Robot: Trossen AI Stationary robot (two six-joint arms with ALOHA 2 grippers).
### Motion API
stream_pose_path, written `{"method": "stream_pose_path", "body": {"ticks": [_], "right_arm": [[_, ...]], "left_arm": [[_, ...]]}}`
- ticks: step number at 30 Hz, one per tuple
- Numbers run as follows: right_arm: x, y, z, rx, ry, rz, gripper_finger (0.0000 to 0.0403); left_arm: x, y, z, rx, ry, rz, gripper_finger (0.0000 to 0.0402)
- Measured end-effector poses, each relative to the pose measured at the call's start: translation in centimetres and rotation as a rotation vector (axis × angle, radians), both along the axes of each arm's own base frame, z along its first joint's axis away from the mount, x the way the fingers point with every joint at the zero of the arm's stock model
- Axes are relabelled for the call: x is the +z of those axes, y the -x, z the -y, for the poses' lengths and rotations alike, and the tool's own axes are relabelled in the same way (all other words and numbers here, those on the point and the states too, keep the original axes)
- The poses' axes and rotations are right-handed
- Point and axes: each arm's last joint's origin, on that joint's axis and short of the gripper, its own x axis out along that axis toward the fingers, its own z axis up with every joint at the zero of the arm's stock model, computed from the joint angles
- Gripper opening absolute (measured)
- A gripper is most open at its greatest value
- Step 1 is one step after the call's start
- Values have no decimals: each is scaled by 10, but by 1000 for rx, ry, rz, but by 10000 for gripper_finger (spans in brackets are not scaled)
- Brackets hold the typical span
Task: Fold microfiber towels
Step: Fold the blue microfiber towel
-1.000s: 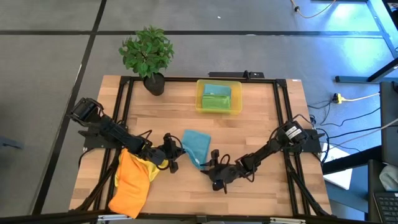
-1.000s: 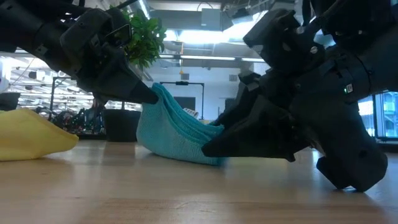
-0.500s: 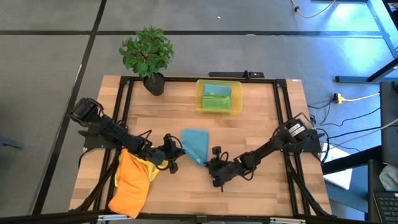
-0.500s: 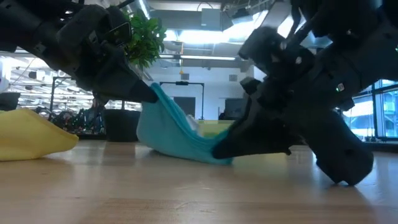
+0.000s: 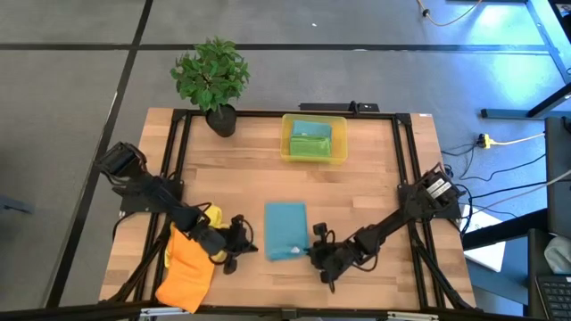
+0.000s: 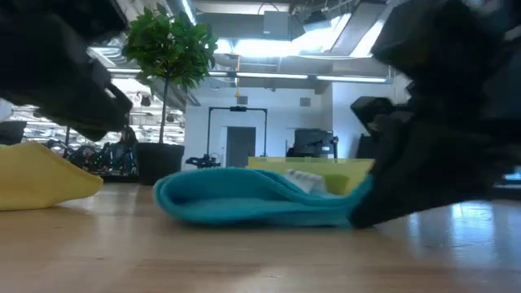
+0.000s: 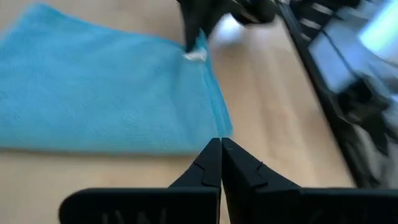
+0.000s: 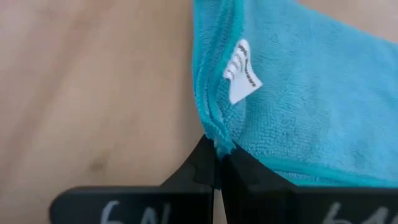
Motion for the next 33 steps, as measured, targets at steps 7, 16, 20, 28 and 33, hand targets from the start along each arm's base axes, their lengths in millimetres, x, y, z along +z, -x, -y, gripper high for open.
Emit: {"method": "stream_pose_path", "body": {"ticks": [7,16,20,28,33], "right_arm": [[14,-6,-16,20,-7,-73,8],[19,-16,-7,-21,-11,-79,8],[18,-16,-5,-39,-15,-90,8],[19,-16,-5,-40,-17,-89,8],[19,-16,-5,-39,-20,-90,8]], "left_arm": [[14,-3,21,-105,-161,81,1],[2,-42,58,-301,-398,72,36],[-4,-56,64,-319,-504,-55,76],[9,-64,62,-263,-730,-269,122],[7,-60,61,-319,-756,-327,130]]}}
